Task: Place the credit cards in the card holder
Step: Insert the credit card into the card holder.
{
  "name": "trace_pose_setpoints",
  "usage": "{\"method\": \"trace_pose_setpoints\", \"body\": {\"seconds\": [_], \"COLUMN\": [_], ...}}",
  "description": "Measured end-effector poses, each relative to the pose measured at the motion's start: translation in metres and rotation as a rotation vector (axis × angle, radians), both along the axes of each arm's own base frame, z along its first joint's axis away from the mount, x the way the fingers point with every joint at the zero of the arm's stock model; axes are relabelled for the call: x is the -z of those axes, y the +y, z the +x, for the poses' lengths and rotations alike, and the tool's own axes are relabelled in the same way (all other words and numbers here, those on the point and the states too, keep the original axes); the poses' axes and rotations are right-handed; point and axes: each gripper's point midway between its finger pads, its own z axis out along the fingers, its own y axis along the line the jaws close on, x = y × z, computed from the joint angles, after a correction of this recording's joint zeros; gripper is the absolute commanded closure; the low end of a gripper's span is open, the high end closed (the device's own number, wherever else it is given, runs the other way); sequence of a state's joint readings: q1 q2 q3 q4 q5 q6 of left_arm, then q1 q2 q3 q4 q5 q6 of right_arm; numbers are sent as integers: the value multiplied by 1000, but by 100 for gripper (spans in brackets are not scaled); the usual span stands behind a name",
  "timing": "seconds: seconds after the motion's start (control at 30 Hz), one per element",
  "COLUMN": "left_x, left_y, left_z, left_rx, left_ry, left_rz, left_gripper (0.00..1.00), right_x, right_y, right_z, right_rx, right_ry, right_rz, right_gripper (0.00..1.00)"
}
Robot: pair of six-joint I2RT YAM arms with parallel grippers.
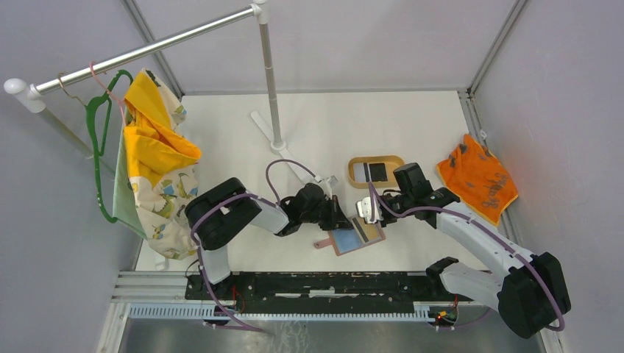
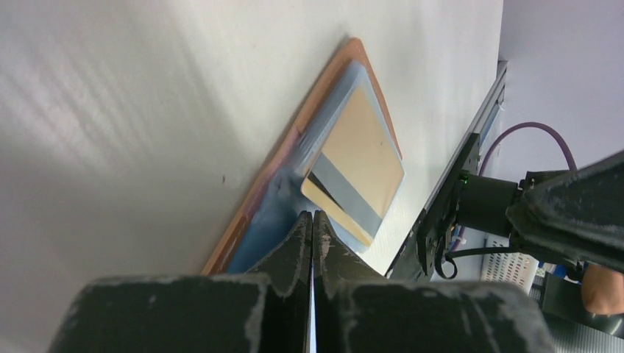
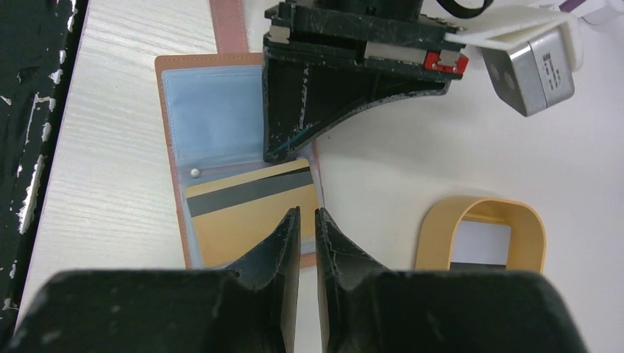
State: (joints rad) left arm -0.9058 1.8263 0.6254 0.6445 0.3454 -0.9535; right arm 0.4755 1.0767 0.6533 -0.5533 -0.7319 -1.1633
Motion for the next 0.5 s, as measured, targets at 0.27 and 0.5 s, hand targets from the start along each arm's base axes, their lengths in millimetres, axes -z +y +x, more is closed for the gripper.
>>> {"method": "trace_pose_setpoints", "body": {"seconds": [0.27, 0.5], "left_x": [-3, -2], "left_y": [-22, -20], "left_z": [19, 23], "left_rx": [25, 30], "left_ry": [-42, -73], "left_rz": [13, 52], "left_gripper": [98, 95], "right_x": [1, 0], "right_y": [0, -6], "right_z": [1, 14], "right_rx": [3, 86], "right_ry": [-6, -3], "right_rz": [-1, -8], "right_gripper": [82, 78]}}
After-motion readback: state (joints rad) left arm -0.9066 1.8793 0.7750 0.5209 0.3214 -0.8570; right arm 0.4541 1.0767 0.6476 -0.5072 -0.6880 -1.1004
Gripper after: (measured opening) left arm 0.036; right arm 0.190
